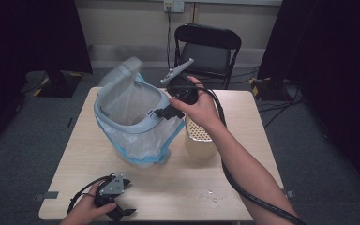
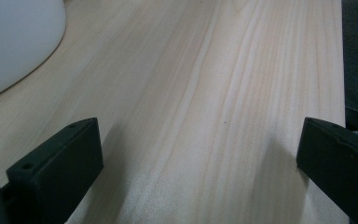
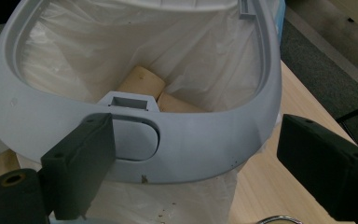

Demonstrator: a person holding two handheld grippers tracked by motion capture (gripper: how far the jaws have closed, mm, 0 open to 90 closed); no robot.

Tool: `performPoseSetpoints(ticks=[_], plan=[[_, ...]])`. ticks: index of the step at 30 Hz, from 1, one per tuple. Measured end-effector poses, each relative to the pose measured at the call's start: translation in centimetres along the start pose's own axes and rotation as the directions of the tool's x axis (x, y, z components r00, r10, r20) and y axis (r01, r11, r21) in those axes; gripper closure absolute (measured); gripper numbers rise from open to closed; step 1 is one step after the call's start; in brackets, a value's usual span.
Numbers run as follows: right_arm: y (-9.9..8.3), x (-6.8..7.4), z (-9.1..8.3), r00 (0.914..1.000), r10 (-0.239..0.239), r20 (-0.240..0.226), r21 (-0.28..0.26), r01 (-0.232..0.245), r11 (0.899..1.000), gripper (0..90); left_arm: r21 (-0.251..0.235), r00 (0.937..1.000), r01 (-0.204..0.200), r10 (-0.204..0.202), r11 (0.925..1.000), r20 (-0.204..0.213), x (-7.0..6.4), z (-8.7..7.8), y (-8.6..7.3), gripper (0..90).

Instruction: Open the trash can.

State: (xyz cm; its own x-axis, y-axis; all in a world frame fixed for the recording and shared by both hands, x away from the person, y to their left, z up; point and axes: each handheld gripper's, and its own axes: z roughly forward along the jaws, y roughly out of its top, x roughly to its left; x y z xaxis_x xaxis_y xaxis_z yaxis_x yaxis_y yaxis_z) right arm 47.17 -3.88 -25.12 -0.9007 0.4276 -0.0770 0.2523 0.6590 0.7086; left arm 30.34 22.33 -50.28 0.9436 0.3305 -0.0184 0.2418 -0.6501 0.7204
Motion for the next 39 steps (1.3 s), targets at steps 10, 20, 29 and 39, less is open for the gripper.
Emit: performPoseSetpoints(ticks=[10, 20, 29, 39], plan=[[-0.6, 0.1, -0.9, 0.9998, -0.016, 0.007, -0.015, 0.016, 1.0, 14.6, 0.003, 1.0, 0.0, 0.0, 1.0, -0.001, 0.0, 0.0, 0.0, 0.0], [-2.3, -0.7, -2.6, 0.9998, 0.022, 0.003, -0.052, -0.022, 0.998, 14.6, 0.008, 1.0, -0.007, 0.007, 0.9999, -0.002, 0.0, -0.1, 0.0, 0.0], [-5.0, -0.9, -3.8, 0.9993, 0.038, 0.0, -0.051, -0.038, 0.998, 14.7, 0.009, 1.0, -0.008, 0.008, 0.9999, -0.001, 0.0, -0.1, 0.0, 0.0], [-8.1, -1.4, -5.1, 0.9989, 0.046, -0.005, -0.05, -0.046, 0.998, 14.5, -0.002, 1.0, -0.005, 0.005, 1.0, 0.0, 0.0, 0.0, 0.0, 0.0]])
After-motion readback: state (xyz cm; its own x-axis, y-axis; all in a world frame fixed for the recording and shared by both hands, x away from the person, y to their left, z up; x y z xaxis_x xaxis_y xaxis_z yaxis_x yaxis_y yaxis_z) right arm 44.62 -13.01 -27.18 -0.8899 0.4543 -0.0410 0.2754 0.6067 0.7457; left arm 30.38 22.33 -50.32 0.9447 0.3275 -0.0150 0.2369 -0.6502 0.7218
